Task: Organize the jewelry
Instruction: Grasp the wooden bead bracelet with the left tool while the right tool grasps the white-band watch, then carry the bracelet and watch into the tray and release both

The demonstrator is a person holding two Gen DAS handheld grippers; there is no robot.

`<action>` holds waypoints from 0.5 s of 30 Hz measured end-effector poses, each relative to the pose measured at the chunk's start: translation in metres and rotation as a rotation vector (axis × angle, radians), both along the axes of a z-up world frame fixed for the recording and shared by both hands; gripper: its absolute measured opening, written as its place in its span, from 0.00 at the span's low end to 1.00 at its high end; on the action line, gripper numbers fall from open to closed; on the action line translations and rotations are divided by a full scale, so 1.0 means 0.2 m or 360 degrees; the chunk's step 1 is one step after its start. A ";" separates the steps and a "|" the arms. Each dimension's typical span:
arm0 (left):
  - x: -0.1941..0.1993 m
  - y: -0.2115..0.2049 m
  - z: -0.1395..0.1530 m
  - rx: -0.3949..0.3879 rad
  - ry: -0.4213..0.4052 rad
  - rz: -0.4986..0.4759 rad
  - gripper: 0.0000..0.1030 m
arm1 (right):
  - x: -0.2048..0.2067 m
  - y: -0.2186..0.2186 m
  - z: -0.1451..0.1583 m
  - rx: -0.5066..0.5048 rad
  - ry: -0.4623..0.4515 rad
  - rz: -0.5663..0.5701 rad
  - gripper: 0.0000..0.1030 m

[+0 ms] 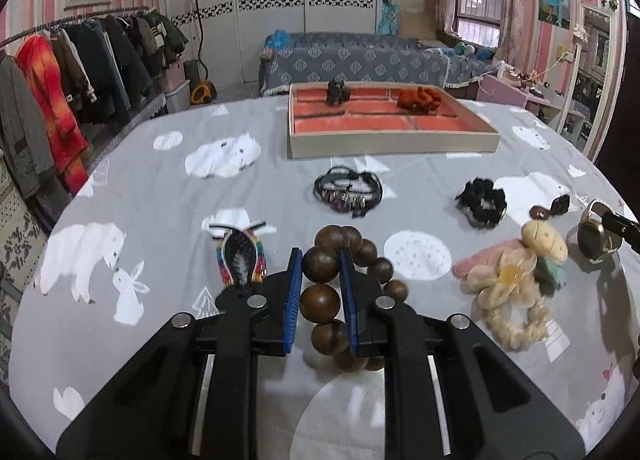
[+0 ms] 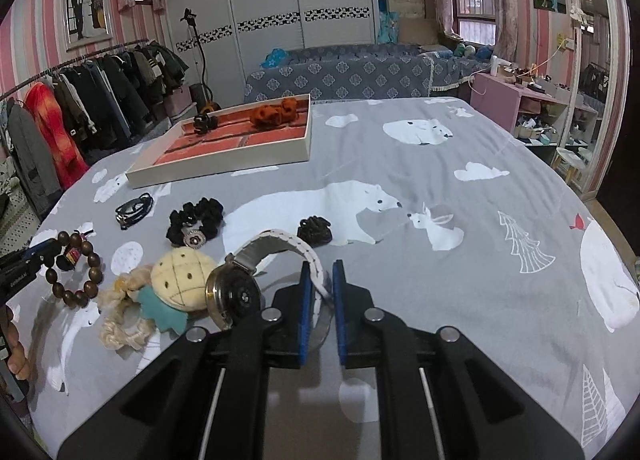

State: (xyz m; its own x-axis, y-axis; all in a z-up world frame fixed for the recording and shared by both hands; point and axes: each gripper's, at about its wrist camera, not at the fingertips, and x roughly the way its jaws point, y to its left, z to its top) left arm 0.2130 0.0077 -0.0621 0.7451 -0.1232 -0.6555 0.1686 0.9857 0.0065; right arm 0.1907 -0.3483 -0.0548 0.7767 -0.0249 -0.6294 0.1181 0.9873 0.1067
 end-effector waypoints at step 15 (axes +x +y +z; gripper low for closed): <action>0.12 -0.05 0.21 0.0004 -0.0143 -0.0017 0.17 | 0.17 0.06 0.20 -0.0058 -0.0119 0.0068 0.10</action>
State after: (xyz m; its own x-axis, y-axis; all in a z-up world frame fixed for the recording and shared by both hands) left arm 0.2363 -0.0033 -0.0196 0.7997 -0.1299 -0.5862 0.1780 0.9837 0.0247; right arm 0.2239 -0.3354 -0.0140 0.8223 -0.0126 -0.5690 0.0688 0.9946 0.0775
